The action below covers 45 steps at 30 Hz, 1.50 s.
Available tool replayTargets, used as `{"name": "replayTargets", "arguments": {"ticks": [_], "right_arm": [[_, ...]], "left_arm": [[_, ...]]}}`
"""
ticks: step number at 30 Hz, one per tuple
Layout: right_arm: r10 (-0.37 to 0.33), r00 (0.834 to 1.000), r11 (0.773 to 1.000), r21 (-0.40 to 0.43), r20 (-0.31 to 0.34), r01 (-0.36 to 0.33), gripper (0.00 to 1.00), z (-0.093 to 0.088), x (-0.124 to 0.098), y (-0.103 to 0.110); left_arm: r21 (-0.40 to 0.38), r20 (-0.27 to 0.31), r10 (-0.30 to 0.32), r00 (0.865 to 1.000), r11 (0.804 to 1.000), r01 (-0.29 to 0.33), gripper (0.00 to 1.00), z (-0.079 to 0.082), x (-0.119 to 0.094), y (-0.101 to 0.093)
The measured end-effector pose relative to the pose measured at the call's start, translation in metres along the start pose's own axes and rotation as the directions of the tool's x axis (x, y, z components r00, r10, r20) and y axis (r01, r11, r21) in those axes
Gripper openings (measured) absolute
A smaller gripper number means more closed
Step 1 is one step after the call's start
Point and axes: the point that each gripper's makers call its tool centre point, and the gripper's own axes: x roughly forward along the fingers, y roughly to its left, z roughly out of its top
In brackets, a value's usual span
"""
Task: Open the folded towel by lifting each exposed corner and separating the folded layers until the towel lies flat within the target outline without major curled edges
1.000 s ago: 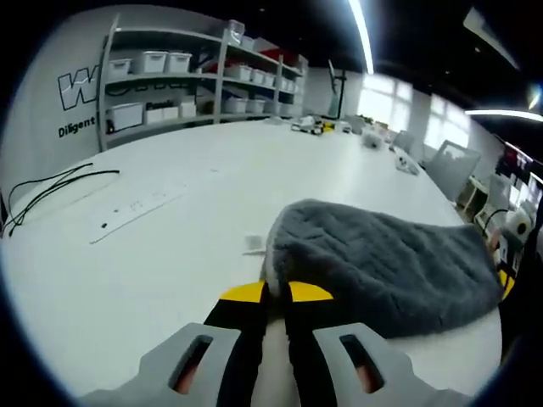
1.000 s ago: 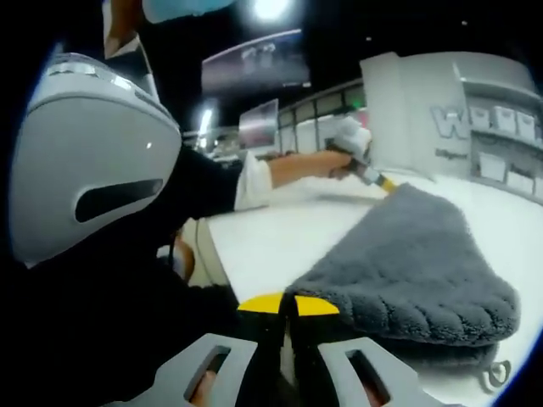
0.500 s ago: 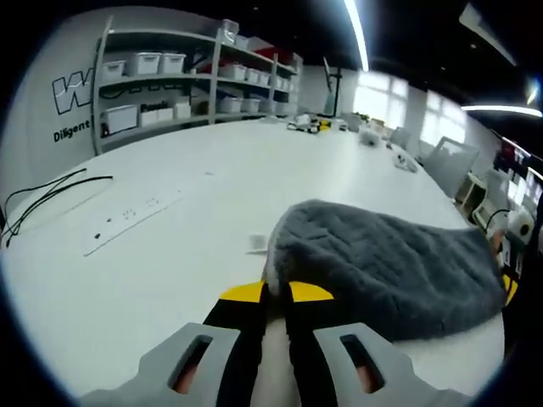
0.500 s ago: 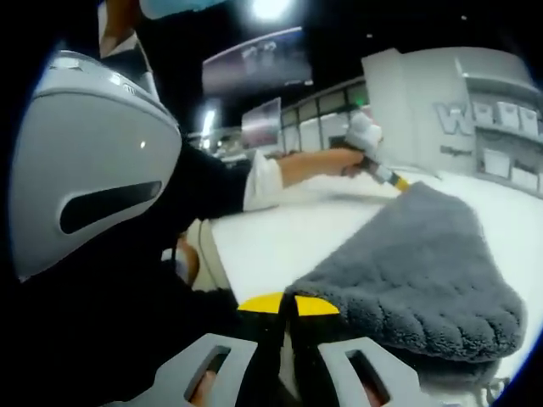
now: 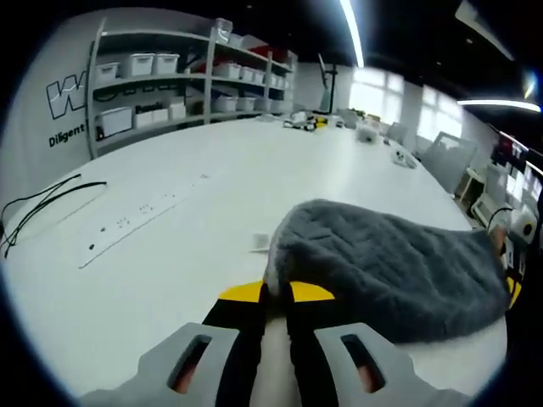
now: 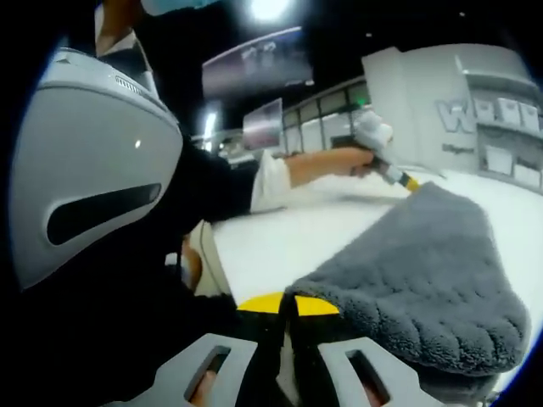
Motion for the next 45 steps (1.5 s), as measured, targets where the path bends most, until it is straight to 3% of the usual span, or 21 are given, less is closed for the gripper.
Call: {"name": "replayTargets", "arguments": {"ticks": [16,30,45], "right_arm": [[0.030,0.999,0.999,0.040,0.040,-0.032,0.00,0.010,0.009,0.005],[0.039,0.999,0.999,0.006,0.021,-0.039,0.00,0.007,0.009,0.008],[0.040,0.999,0.999,0.010,0.023,-0.040,0.00,0.007,0.008,0.006]], "left_arm": [[0.014,0.008,0.001,1.000,1.000,-0.002,0.09,0.007,0.012,-0.002],[0.052,0.000,0.015,1.000,0.999,-0.015,0.10,0.014,0.022,-0.006],[0.035,-0.001,0.017,1.000,0.999,-0.017,0.12,0.013,0.026,-0.004]]}}
